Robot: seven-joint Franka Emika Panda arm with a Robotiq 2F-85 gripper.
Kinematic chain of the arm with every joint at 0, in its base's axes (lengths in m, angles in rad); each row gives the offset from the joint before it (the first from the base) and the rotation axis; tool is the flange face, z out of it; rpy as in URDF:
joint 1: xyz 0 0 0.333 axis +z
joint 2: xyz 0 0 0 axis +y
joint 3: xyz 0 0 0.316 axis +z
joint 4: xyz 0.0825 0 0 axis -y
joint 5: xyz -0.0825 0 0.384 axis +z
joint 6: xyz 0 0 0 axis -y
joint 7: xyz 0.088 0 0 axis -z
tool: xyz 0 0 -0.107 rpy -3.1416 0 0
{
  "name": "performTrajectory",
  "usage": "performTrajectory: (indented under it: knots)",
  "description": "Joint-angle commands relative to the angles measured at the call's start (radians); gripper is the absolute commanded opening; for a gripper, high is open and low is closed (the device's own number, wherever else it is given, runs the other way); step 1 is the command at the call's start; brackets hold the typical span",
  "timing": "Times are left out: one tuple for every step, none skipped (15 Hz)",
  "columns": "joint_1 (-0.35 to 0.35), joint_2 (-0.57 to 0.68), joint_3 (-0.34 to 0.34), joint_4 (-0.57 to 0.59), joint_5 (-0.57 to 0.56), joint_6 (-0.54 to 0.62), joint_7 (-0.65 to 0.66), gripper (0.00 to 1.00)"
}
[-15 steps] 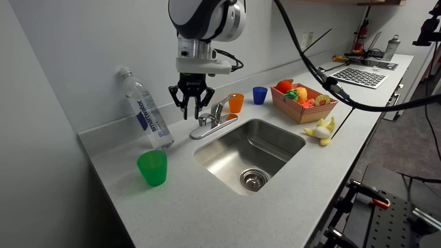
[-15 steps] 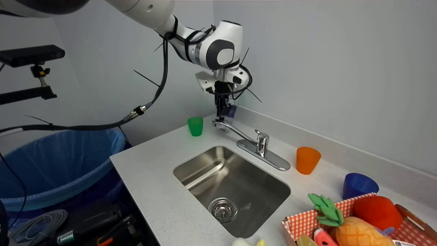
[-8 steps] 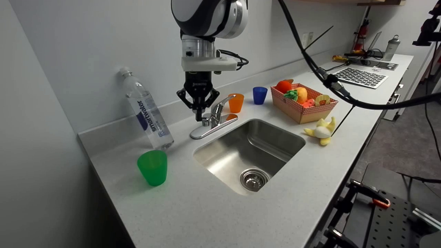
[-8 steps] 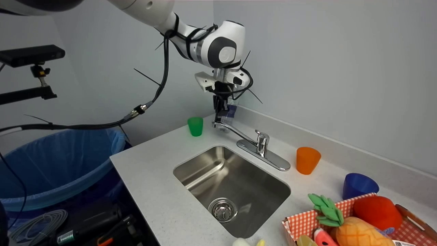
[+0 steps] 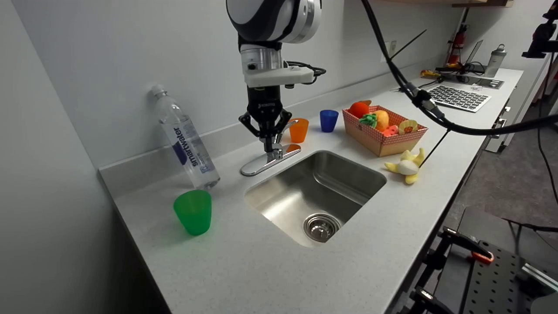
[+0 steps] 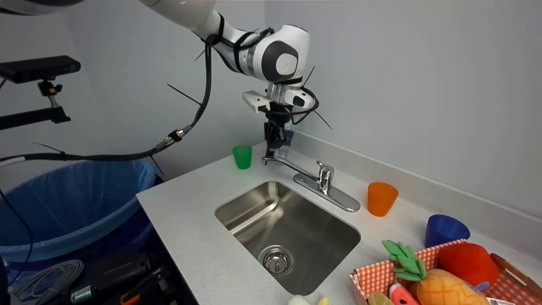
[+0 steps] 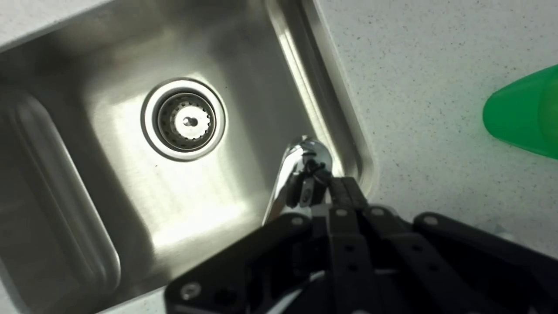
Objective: Push the faucet of the sink to the right.
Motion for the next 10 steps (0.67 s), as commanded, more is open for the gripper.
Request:
performTrajectory:
  knots:
    - [-0.015, -0.059, -0.02, -0.059, -0.045, -0.028, -0.043, 0.0]
    - [-0.017, -0.065, -0.022, -0.069, -0.051, -0.028, -0.05, 0.0]
    - [-0.018, -0.071, -0.024, -0.079, -0.057, -0.025, -0.054, 0.0]
    - [-0.02, -0.079, -0.026, -0.092, -0.063, -0.024, -0.059, 0.0]
    - [-0.022, -0.085, -0.028, -0.103, -0.069, -0.023, -0.064, 0.0]
    - [-0.024, -0.092, -0.03, -0.115, -0.073, -0.021, -0.068, 0.0]
    - [-0.026, -0.101, -0.034, -0.128, -0.08, -0.021, -0.069, 0.0]
    - [-0.029, -0.11, -0.037, -0.143, -0.088, -0.015, -0.07, 0.0]
    - [-0.032, -0.119, -0.04, -0.157, -0.095, -0.012, -0.068, 0.0]
    - [-0.034, -0.131, -0.047, -0.176, -0.104, 0.002, -0.054, 0.0]
